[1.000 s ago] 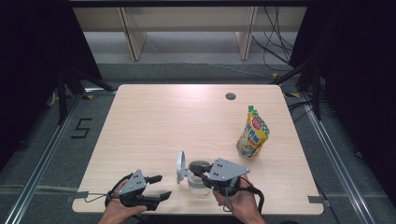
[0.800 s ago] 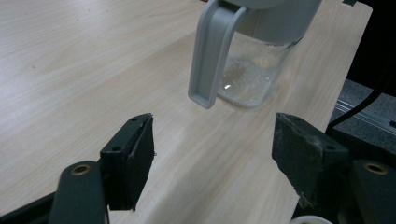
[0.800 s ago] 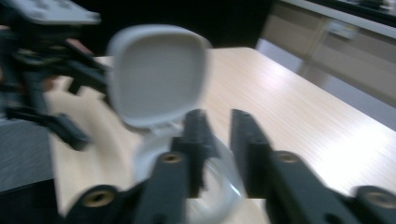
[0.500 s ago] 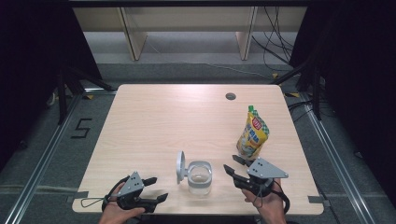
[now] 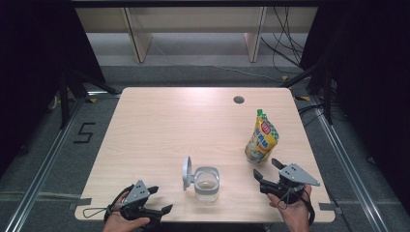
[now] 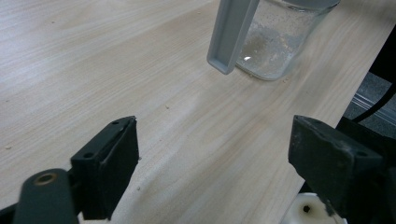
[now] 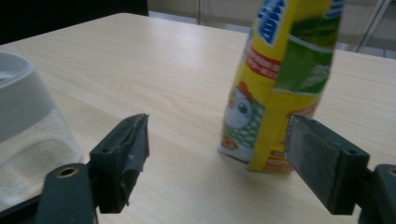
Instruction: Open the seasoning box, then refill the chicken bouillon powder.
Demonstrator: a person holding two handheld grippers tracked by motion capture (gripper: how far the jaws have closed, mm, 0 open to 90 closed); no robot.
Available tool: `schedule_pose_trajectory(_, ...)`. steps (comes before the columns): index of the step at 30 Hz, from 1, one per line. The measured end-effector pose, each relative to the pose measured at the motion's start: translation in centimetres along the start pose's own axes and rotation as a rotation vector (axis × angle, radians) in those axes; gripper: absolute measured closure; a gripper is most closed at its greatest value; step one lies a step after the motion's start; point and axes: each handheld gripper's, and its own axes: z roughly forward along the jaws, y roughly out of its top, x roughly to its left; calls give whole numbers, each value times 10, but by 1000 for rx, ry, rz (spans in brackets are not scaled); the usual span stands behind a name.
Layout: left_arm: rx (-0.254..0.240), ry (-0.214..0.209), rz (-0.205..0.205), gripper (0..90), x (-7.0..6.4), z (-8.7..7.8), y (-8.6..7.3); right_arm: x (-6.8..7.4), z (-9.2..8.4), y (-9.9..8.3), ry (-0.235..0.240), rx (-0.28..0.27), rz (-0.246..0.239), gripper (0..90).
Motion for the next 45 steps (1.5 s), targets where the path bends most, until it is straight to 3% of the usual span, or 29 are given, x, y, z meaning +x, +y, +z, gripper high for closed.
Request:
schedule_pose_trajectory(3,-13,-6,4,156,-1,0,1,-4,2,-3,-16,17,28,188)
schedule_pose_trajectory(5,-15,-11,-14,153,-2,0,1,-8,2,-4,-18,30,41,173)
schedule_pose_trajectory(6,-9,-12,1,150,-2,0,1,-9,3,-5,-24,10,50,165)
schedule_pose_trajectory(7,-10,-15,4,150,-2,0,1,-12,2,-5,-36,14,21,160)
schedule_pose_trajectory(9,-7,-15,7,149,-2,0,2,-14,3,-6,-34,30,22,160)
schedule_pose_trajectory(12,-40,-13,-15,149,-4,0,3,-15,7,-7,-31,39,48,161)
schedule_pose_trajectory(13,-40,-12,14,149,-3,-1,4,-17,8,-7,-38,34,40,160)
schedule_pose_trajectory(17,-44,-4,22,149,-3,0,5,-21,14,-9,-47,55,79,160)
schedule_pose_trajectory(20,-61,-10,-9,149,-5,0,5,-26,20,-11,-54,68,99,160)
schedule_pose_trajectory(22,-83,-6,0,149,-6,0,5,-28,23,-11,-72,48,83,160)
schedule_pose_trajectory(23,-82,-6,6,149,-6,0,5,-26,23,-10,-94,56,109,160)
schedule_pose_trajectory(25,-79,-4,12,149,-6,-1,5,-30,25,-10,-82,44,82,160)
schedule_pose_trajectory(26,-81,-4,25,149,-5,-1,5,-29,26,-9,-86,57,95,160)
schedule_pose_trajectory(27,-84,-1,2,149,-7,-1,5,-30,27,-9,-98,52,76,160)
schedule_pose_trajectory(29,-83,6,31,149,-5,-2,6,-28,31,-9,-106,49,107,160)
schedule_pose_trajectory(30,-84,3,28,149,-5,-2,6,-30,34,-8,-99,30,82,159)
schedule_pose_trajectory(35,-87,1,22,149,-5,0,5,-32,42,-6,-128,20,74,158)
schedule_pose_trajectory(37,-85,-1,24,149,-4,0,5,-31,44,-4,-131,19,123,158)
schedule_pose_trajectory(38,-74,2,31,149,-4,-1,5,-34,47,-5,-140,4,106,158)
schedule_pose_trajectory(39,-77,4,33,149,-4,-1,5,-32,48,-4,-131,-2,144,158)
schedule_pose_trajectory(41,-77,4,32,149,-4,-1,5,-33,52,-4,-124,-2,139,158)
schedule_pose_trajectory(42,-74,1,33,149,-4,-1,5,-36,54,-4,-123,-10,104,160)
schedule_pose_trajectory(43,-81,-1,26,149,-5,0,5,-33,54,-3,-120,-3,142,159)
schedule_pose_trajectory(44,-78,1,31,149,-4,-1,5,-35,58,-1,-104,-28,95,159)
schedule_pose_trajectory(45,-81,3,30,149,-4,-1,4,-31,58,-1,-127,-9,124,160)
